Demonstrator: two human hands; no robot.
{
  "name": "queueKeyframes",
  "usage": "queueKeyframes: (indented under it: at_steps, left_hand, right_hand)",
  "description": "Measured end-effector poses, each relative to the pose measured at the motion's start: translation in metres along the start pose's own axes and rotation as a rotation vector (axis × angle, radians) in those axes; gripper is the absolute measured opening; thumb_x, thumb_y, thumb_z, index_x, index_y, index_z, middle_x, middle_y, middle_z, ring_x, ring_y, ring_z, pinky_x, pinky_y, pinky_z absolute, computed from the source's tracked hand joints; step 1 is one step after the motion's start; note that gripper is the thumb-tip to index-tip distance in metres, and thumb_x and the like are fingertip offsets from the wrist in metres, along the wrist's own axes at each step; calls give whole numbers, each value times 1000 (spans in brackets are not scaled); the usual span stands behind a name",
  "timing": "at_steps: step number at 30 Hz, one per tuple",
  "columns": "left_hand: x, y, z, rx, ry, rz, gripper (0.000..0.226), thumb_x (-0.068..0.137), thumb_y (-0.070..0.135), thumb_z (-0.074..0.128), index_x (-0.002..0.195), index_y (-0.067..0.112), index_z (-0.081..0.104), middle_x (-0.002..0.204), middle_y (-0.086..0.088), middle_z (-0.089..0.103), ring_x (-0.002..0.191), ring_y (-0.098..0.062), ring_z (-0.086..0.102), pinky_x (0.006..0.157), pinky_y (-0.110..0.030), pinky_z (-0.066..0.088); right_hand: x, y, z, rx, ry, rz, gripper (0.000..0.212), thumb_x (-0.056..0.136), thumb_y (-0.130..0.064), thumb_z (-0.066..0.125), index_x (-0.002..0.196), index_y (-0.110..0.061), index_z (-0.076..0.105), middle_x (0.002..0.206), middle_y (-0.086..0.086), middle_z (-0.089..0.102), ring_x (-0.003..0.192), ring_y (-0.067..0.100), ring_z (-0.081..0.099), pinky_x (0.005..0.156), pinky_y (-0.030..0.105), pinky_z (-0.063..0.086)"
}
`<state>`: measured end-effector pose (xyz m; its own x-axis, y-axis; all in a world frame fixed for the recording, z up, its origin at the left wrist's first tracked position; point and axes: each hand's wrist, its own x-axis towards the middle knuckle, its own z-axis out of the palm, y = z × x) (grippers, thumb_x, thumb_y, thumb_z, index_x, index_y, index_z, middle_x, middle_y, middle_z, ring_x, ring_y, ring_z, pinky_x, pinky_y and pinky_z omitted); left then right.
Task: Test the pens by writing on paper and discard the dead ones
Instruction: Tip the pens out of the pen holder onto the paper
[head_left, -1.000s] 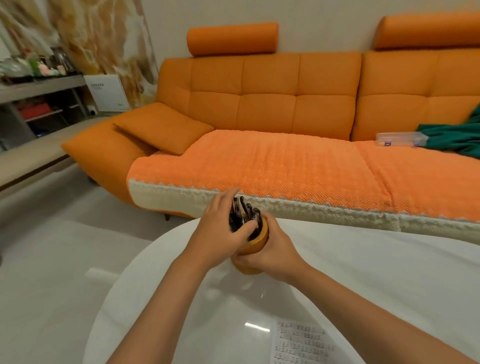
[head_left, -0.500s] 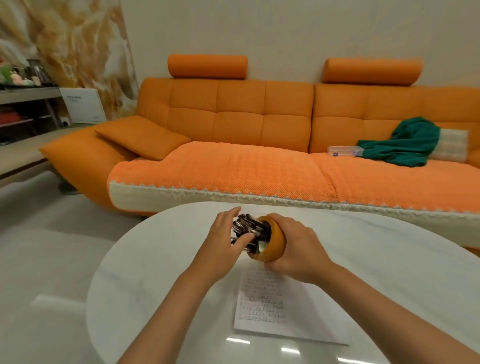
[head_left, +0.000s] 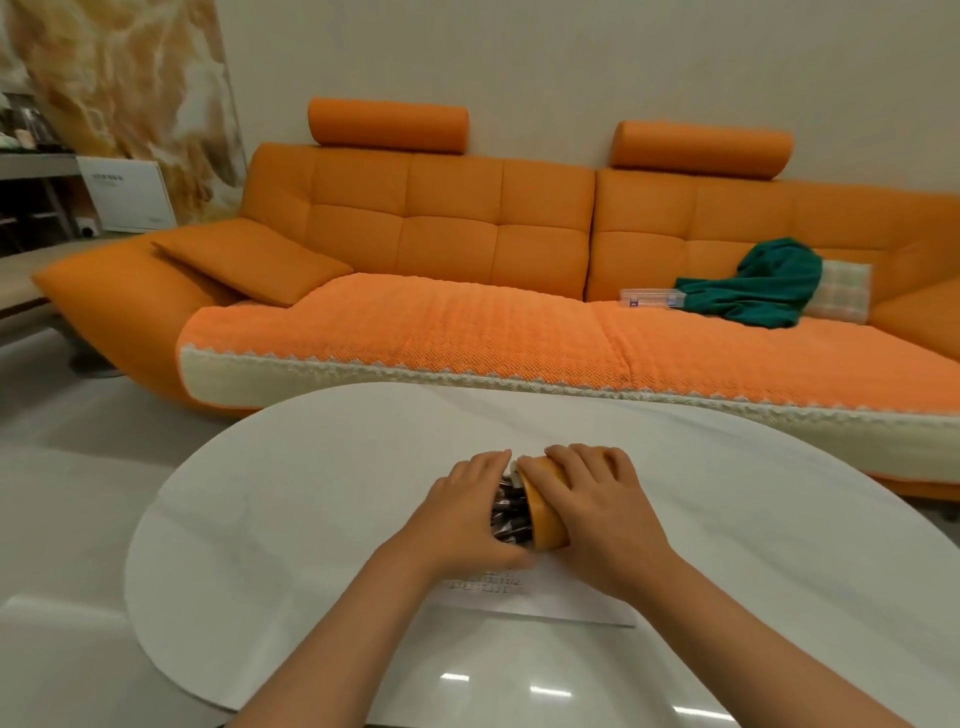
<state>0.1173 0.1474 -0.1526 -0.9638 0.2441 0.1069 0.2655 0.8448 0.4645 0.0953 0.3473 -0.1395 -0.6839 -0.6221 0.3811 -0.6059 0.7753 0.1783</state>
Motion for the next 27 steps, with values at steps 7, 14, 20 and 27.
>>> queueKeyframes:
  at_steps: [7, 14, 20, 27]
  left_hand:
    - [21, -9, 8, 112, 70, -41, 80, 65, 75, 66, 129, 34, 40, 119, 12, 49, 109, -15, 46, 93, -37, 42]
    - [20, -13, 6, 330, -13, -94, 50, 80, 57, 64, 118, 27, 52, 110, 3, 50, 105, -19, 44, 84, -34, 38]
    - [16, -4, 14, 235, -48, -87, 96, 74, 69, 66, 149, 23, 28, 139, 0, 43, 124, -23, 40, 103, -40, 37]
    - [17, 6, 29, 193, 25, -29, 53, 97, 51, 51, 141, 26, 38, 131, 0, 50, 117, -23, 47, 97, -39, 38]
  right_hand:
    - [4, 2, 7, -159, 84, -130, 75, 80, -22, 72, 147, -26, 39, 142, 12, 49, 131, 39, 45, 110, 56, 29]
    - [3, 24, 3, -235, 73, -73, 79, 74, -18, 78, 143, -29, 42, 142, 12, 48, 131, 38, 44, 108, 55, 30]
    - [1, 25, 1, -208, 51, -33, 73, 77, -26, 74, 143, -29, 42, 141, 10, 50, 131, 37, 44, 106, 54, 28]
    - [-1, 28, -3, -242, 40, -67, 73, 78, -20, 75, 142, -31, 42, 143, 9, 48, 134, 37, 41, 112, 54, 25]
